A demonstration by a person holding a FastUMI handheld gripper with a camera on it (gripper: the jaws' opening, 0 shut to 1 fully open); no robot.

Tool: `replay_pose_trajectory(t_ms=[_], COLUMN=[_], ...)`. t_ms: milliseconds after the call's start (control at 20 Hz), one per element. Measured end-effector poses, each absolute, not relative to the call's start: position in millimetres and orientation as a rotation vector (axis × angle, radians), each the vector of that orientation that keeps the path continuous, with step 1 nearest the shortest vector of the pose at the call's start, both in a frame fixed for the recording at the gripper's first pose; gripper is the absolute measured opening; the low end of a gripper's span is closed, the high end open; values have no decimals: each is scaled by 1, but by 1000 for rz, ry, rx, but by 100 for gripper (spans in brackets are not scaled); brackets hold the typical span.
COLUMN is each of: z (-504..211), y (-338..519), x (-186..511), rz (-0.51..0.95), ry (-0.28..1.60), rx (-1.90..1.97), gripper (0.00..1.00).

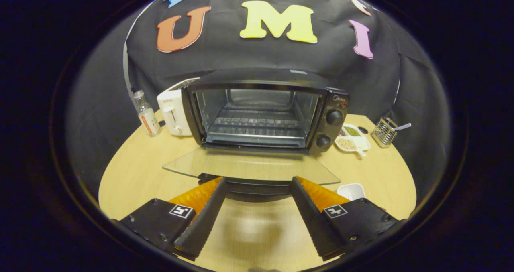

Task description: Open the toaster oven, put the food inside, and close the toaster oven door.

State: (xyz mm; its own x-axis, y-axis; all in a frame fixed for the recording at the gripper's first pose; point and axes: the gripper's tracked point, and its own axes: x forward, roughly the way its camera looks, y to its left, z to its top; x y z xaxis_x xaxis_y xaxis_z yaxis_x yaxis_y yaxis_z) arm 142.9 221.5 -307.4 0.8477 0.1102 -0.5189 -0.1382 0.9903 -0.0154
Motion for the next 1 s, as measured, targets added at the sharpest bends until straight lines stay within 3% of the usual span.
replay_pose_trajectory(t_ms=[550,1000], z=[-366,-364], y=[218,219], x=[138,134], rz=[163,215], ry=[697,692], rx=[-25,-80], gripper=[100,100])
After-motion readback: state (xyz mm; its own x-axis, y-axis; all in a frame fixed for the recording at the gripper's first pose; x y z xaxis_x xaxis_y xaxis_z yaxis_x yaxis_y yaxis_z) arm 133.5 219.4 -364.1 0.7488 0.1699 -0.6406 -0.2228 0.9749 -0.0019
